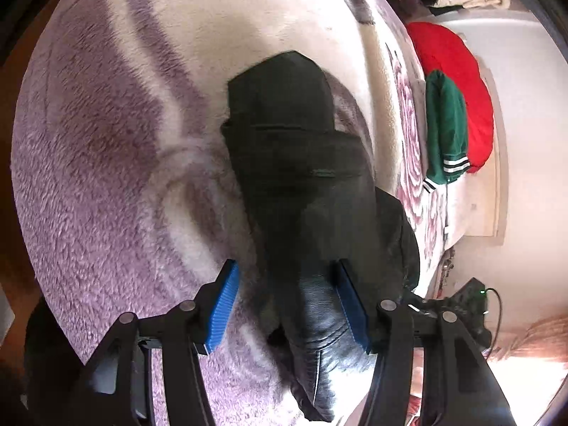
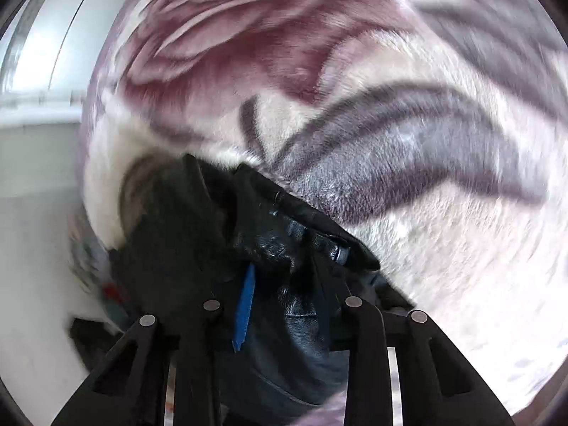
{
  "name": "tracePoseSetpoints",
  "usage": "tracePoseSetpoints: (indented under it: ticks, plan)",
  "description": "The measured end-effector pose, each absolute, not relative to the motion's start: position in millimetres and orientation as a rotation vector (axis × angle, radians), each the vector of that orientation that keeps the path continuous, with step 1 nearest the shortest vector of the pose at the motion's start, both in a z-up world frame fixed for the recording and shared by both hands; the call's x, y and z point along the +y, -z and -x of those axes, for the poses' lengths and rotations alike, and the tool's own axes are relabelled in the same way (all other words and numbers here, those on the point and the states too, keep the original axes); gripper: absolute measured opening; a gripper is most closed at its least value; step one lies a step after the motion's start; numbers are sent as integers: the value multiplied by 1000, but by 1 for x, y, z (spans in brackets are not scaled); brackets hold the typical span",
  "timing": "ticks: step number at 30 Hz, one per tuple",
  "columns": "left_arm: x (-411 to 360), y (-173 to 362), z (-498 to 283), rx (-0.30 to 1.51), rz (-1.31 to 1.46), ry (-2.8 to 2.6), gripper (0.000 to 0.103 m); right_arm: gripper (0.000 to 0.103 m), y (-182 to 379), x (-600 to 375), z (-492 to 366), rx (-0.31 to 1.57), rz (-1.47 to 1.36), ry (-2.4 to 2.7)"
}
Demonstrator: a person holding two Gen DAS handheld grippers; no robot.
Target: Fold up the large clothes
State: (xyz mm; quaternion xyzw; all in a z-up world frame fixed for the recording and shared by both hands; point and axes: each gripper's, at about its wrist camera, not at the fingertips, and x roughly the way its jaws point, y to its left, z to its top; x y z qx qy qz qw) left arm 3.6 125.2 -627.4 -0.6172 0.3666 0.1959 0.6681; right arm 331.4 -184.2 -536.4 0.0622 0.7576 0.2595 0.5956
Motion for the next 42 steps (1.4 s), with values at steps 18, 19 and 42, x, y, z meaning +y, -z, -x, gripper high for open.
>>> tracePoseSetpoints:
  ticks: [18,19,42]
  plan:
    - [159,602,-63,612,1284,-440,12,4,512,-66,-341,1638,228,-892]
    - [166,605,-54,595,1302,-437,12,4,513,-74,-351,1672,99,-857]
    - [146,681,-57,715,1589,-272,59,97,523,-253,-283,1831,-445,-668]
